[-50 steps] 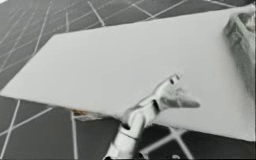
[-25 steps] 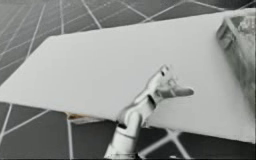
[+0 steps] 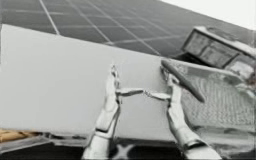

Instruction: Pick up and drop off the object

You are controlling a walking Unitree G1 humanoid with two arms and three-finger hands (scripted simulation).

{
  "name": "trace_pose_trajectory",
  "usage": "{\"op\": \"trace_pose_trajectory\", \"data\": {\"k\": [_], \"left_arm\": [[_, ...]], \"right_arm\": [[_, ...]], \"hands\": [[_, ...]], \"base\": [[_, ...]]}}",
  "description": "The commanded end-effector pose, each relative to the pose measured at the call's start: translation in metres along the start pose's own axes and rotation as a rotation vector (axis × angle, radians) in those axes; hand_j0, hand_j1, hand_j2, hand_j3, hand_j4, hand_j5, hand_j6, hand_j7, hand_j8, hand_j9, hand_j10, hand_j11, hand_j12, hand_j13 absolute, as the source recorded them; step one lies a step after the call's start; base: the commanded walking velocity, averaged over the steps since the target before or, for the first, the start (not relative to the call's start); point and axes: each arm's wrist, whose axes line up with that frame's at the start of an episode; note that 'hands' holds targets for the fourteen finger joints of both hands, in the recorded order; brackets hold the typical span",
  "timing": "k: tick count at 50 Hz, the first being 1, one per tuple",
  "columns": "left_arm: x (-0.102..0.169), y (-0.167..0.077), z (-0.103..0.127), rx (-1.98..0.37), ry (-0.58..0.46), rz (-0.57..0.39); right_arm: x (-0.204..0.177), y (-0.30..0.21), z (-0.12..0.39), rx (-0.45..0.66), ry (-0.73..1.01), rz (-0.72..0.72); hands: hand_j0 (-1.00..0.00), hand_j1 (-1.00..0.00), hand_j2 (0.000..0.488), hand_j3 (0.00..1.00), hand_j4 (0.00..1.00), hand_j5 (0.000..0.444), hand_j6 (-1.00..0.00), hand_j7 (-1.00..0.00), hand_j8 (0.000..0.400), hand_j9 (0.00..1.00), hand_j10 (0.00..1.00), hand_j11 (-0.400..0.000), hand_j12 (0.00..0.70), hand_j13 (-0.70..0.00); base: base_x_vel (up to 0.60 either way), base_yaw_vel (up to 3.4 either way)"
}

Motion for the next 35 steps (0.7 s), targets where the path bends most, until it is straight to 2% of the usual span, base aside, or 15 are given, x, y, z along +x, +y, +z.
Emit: {"op": "trace_pose_trajectory", "data": {"k": [1, 4, 7, 8, 10, 15, 16, 18, 20, 22, 25, 26, 29, 32, 35], "left_arm": [[-0.009, 0.035, 0.012, 0.085, -0.035, 0.102], [-0.009, 0.036, 0.017, 0.147, -0.036, 0.095], [-0.021, 0.032, 0.012, 0.159, -0.033, 0.111], [-0.013, 0.031, 0.003, 0.150, -0.003, 0.143], [-0.019, 0.034, 0.007, 0.178, -0.004, 0.094], [-0.023, 0.024, -0.015, 0.160, 0.043, 0.116], [-0.018, 0.023, -0.010, 0.155, 0.036, 0.105], [-0.014, 0.016, -0.016, 0.163, 0.043, 0.088], [-0.011, 0.008, -0.006, 0.170, 0.021, 0.084], [-0.017, -0.001, -0.018, 0.169, 0.015, 0.089], [-0.006, -0.002, -0.017, 0.178, 0.003, 0.053], [-0.001, -0.018, -0.017, 0.159, 0.000, 0.014], [-0.001, -0.034, -0.027, 0.183, 0.014, -0.053], [0.005, -0.040, -0.025, 0.168, 0.002, -0.060], [-0.014, -0.036, -0.025, 0.155, 0.001, -0.012]], "right_arm": [[-0.022, -0.025, -0.018, 0.013, 0.009, -0.057], [-0.026, -0.036, -0.024, 0.006, 0.015, -0.078], [-0.041, -0.050, -0.030, -0.001, 0.007, -0.084], [-0.046, -0.058, -0.031, 0.000, 0.023, -0.094], [-0.051, -0.063, -0.035, -0.024, 0.045, -0.124], [-0.053, -0.079, -0.048, -0.026, 0.049, -0.150], [-0.059, -0.076, -0.052, -0.033, 0.042, -0.154], [-0.052, -0.087, -0.048, -0.031, 0.048, -0.159], [-0.057, -0.083, -0.050, -0.032, 0.067, -0.164], [-0.059, -0.089, -0.045, -0.032, 0.048, -0.179], [-0.058, -0.098, -0.055, -0.019, 0.056, -0.172], [-0.066, -0.102, -0.056, -0.031, 0.072, -0.188], [-0.075, -0.108, -0.054, -0.016, 0.052, -0.162], [-0.068, -0.118, -0.046, 0.001, 0.031, -0.200], [-0.072, -0.106, -0.045, -0.004, 0.031, -0.231]], "hands": [[0.00, 0.00, 0.000, 0.00, 0.00, 0.000, 0.00, 0.00, 0.000, 0.00, 0.00, 0.000, 0.000, 0.000], [0.00, 0.00, 0.000, 0.00, 0.00, 0.000, 0.00, 0.00, 0.000, 0.00, 0.00, 0.000, 0.000, 0.000], [0.00, 0.00, 0.000, 0.00, 0.00, 0.000, 0.00, 0.00, 0.000, 0.00, 0.00, 0.000, 0.000, 0.000], [0.00, 0.00, 0.000, 0.00, 0.00, 0.000, 0.00, 0.00, 0.000, 0.00, 0.00, 0.000, 0.000, 0.000], [0.00, 0.00, 0.000, 0.00, 0.00, 0.000, 0.00, 0.00, 0.000, 0.00, 0.00, 0.000, 0.000, 0.000], [0.00, 0.00, 0.000, 0.00, 0.00, 0.000, 0.00, 0.00, 0.000, 0.00, 0.00, 0.000, 0.000, 0.000], [0.00, 0.00, 0.000, 0.00, 0.00, 0.000, 0.00, 0.00, 0.000, 0.00, 0.00, 0.000, 0.000, 0.000], [0.00, 0.00, 0.000, 0.00, 0.00, 0.000, 0.00, 0.00, 0.000, 0.00, 0.00, 0.000, 0.000, 0.000], [0.00, 0.00, 0.000, 0.00, 0.00, 0.000, 0.00, 0.00, 0.000, 0.00, 0.00, 0.000, 0.000, 0.000], [0.00, 0.00, 0.000, 0.00, 0.00, 0.000, 0.00, 0.00, 0.000, 0.00, 0.00, 0.000, 0.000, 0.000], [0.00, 0.00, 0.000, 0.00, 0.00, 0.000, 0.00, 0.00, 0.000, 0.00, 0.00, 0.000, 0.000, 0.000], [0.00, 0.00, 0.000, 0.00, 0.00, 0.000, 0.00, 0.00, 0.000, 0.00, 0.00, 0.000, 0.000, 0.000], [0.00, 0.00, 0.000, 0.00, 0.00, 0.000, 0.00, 0.00, 0.000, 0.00, 0.00, 0.000, 0.000, 0.000], [0.00, 0.00, 0.000, 0.00, 0.00, 0.000, 0.00, 0.00, 0.000, 0.00, 0.00, 0.000, 0.000, 0.000], [0.00, 0.00, 0.000, 0.00, 0.00, 0.000, 0.00, 0.00, 0.000, 0.00, 0.00, 0.000, 0.000, 0.000]], "base": [[0.00, 0.00], [0.00, 0.00], [0.00, -0.03], [0.00, -0.05], [0.00, -0.07], [0.00, -0.10], [0.00, -0.13], [0.00, -0.14], [0.00, -0.16], [0.00, -0.17], [0.00, -0.19], [0.00, -0.20], [0.00, -0.22], [0.00, -0.26], [0.00, -0.26]]}}
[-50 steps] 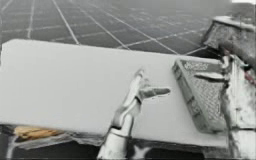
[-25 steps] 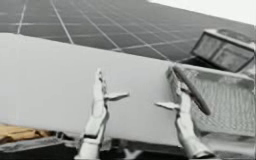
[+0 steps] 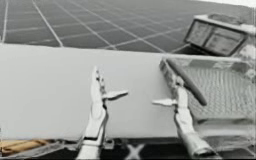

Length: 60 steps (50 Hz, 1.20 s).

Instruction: Pick up and drop off the object

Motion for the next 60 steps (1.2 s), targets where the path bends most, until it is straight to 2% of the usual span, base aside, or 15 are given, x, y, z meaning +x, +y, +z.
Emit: {"op": "trace_pose_trajectory", "data": {"k": [1, 19, 24, 34, 40, 50, 51, 52, 53, 54, 55, 56, 57, 58, 60], "left_arm": [[-0.007, 0.004, -0.005, -0.028, 0.017, 0.022], [-0.027, -0.022, -0.003, -0.051, 0.056, -0.019], [-0.031, -0.037, -0.035, -0.035, 0.118, -0.056], [-0.053, -0.021, -0.042, -0.040, 0.095, -0.005], [-0.043, -0.018, -0.054, -0.043, 0.138, -0.015], [-0.057, 0.013, -0.039, -0.089, 0.107, 0.038], [-0.060, 0.020, -0.037, -0.074, 0.117, 0.052], [-0.063, 0.026, -0.037, -0.084, 0.118, 0.066], [-0.056, 0.031, -0.041, -0.065, 0.120, 0.098], [-0.061, 0.036, -0.038, -0.078, 0.126, 0.092], [-0.064, 0.038, -0.036, -0.073, 0.125, 0.093], [-0.060, 0.040, -0.036, -0.078, 0.142, 0.108], [-0.063, 0.049, -0.040, -0.058, 0.126, 0.106], [-0.062, 0.048, -0.041, -0.069, 0.137, 0.090], [-0.058, 0.039, -0.043, -0.066, 0.139, 0.091]], "right_arm": [[-0.021, -0.026, 0.000, -0.033, 0.060, -0.137], [-0.041, -0.039, -0.016, -0.074, 0.124, -0.129], [-0.044, -0.044, -0.010, -0.076, 0.136, -0.154], [-0.053, -0.027, -0.013, -0.068, 0.142, -0.049], [-0.005, -0.095, 0.016, -0.572, 0.127, -0.194], [0.095, -0.056, 0.056, -0.887, 0.172, 0.110], [0.098, -0.045, 0.063, -0.906, 0.184, 0.172], [0.108, -0.038, 0.062, -0.907, 0.187, 0.212], [0.104, -0.031, 0.058, -0.908, 0.185, 0.278], [0.108, -0.026, 0.058, -0.925, 0.194, 0.294], [0.109, -0.020, 0.052, -0.913, 0.204, 0.294], [0.105, -0.017, 0.049, -0.907, 0.211, 0.301], [0.102, -0.010, 0.042, -0.856, 0.230, 0.288], [0.100, -0.012, 0.046, -0.851, 0.255, 0.293], [0.100, -0.009, 0.047, -0.821, 0.274, 0.246]], "hands": [[0.00, 0.00, 0.000, 0.00, 0.00, 0.000, 0.00, 0.00, 0.000, 0.00, 0.00, 0.000, 0.000, 0.000], [0.00, 0.00, 0.000, 0.00, 0.00, 0.000, 0.00, 0.00, 0.000, 0.00, 0.00, 0.000, 0.000, 0.000], [0.00, 0.00, 0.000, 0.00, 0.00, 0.000, 0.00, 0.00, 0.000, 0.00, 0.00, 0.000, 0.000, 0.000], [0.00, 0.00, 0.000, 0.00, 0.00, 0.000, 0.00, 0.00, 0.000, 0.00, 0.00, 0.000, 0.000, 0.000], [0.00, 0.00, 0.000, 0.00, 0.00, 0.000, 0.00, 0.00, 0.000, 0.00, 0.00, 0.000, 0.000, 0.000], [0.00, 0.00, 0.000, 0.00, 0.00, 0.000, 0.00, 0.00, 0.000, 0.00, 0.00, 0.000, 0.000, 0.000], [0.00, 0.00, 0.000, 0.00, 0.09, 0.046, 0.00, 0.00, 0.000, 0.00, 0.00, 0.000, 0.000, 0.000], [0.00, 0.00, 0.000, 0.23, 0.65, 0.213, 0.00, 0.00, 0.000, 0.00, 0.00, 0.000, 0.000, 0.000], [0.00, 0.00, 0.000, 0.52, 1.00, 0.242, 0.00, 0.00, 0.000, 0.00, 0.00, 0.000, 0.000, 0.000], [0.00, 0.00, 0.000, 0.97, 1.00, 0.017, 0.00, 0.00, 0.000, 0.00, 0.09, -0.037, 0.000, -0.065], [0.00, 0.00, 0.000, 0.98, 1.00, 0.011, 0.00, 0.00, 0.000, 0.23, 0.65, -0.261, 0.000, -0.457], [0.00, 0.00, 0.000, 0.97, 1.00, 0.014, 0.00, 0.00, 0.000, 0.52, 1.00, -0.400, 0.000, -0.700], [0.00, 0.00, 0.000, 0.96, 1.00, 0.018, 0.00, 0.00, 0.000, 0.97, 1.00, -0.400, 0.000, -0.700], [0.00, 0.00, 0.000, 0.00, 0.13, 0.065, 0.00, 0.00, 0.000, 0.98, 1.00, -0.400, 0.000, -0.700], [0.00, 0.00, 0.000, 0.00, 0.00, 0.000, 0.00, 0.00, 0.000, 0.96, 1.00, -0.400, 0.000, -0.700]], "base": [[0.00, -0.25], [0.00, -0.27], [0.00, -0.30], [0.00, -0.34], [0.00, -0.33], [0.00, -0.36], [0.00, -0.24], [0.00, -0.22], [0.00, -0.19], [0.00, -0.18], [0.00, -0.17], [0.00, -0.16], [0.00, -0.16], [0.00, -0.16], [0.00, -0.17]]}}
